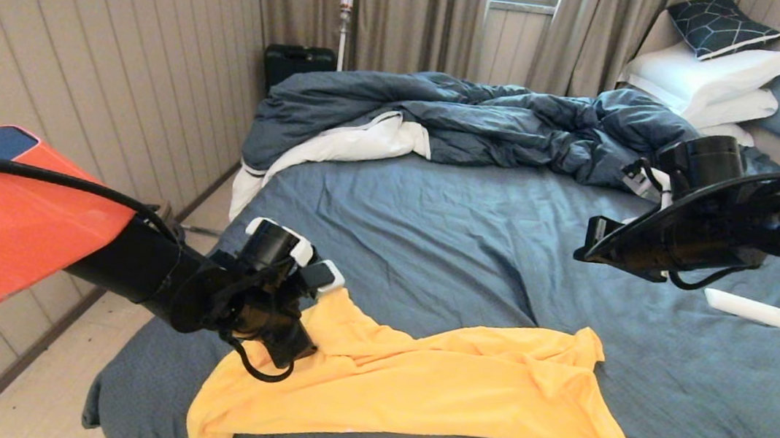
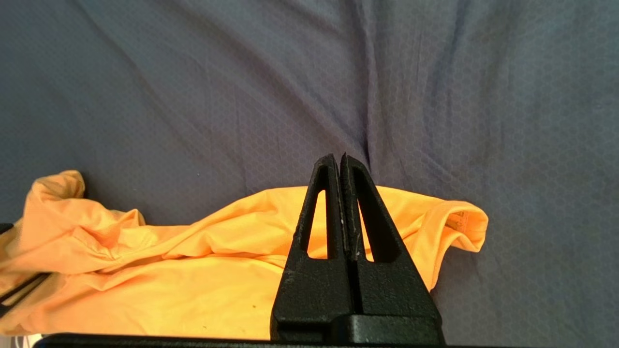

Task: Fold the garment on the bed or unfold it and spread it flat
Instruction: Unford the yellow T-shirt

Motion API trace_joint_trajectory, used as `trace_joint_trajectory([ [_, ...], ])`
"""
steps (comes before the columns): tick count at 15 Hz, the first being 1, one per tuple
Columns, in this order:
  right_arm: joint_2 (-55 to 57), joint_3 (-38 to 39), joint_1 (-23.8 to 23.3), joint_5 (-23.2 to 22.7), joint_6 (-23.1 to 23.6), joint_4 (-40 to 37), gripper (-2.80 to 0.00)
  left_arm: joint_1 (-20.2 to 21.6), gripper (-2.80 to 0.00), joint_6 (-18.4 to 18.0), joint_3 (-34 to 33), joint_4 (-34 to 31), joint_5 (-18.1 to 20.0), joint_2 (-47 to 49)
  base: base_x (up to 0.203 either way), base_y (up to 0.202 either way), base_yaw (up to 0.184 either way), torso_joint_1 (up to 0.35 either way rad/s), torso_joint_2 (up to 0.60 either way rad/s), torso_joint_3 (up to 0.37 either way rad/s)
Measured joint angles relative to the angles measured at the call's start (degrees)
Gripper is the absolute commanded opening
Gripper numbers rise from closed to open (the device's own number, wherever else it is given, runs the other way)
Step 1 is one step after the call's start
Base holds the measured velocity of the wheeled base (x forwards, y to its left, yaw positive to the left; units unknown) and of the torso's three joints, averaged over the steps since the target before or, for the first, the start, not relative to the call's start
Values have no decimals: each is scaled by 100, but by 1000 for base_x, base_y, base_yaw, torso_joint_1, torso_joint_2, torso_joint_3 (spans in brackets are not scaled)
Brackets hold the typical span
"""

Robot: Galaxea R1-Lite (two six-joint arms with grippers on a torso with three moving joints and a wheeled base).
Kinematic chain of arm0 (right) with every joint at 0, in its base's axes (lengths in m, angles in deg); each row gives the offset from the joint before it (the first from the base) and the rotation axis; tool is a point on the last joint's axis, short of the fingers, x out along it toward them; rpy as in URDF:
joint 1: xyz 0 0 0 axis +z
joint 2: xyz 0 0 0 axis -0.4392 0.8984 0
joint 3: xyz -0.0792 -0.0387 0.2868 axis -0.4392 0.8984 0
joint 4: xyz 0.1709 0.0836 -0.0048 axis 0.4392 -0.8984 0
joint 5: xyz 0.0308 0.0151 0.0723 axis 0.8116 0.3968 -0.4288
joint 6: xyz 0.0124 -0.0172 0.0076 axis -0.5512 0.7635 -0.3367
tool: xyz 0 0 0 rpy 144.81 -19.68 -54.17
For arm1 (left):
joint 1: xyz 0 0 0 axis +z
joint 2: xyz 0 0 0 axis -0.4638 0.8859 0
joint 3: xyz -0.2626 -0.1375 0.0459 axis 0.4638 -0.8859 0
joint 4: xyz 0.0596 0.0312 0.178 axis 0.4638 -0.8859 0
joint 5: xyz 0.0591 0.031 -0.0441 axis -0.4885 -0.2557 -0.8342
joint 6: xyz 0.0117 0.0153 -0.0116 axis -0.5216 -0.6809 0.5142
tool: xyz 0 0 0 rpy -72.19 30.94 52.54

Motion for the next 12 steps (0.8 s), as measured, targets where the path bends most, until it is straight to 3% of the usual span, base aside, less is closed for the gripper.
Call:
trace_joint_trajectory([
  [7,126,-7,18,0,0,0,-280,28,-280,51,133,454,-10,-30,0,0,0,0,0,0],
  [12,190,1,17,6,0,5,-280,399,-280,282,595,632,15,194,0,0,0,0,0,0],
])
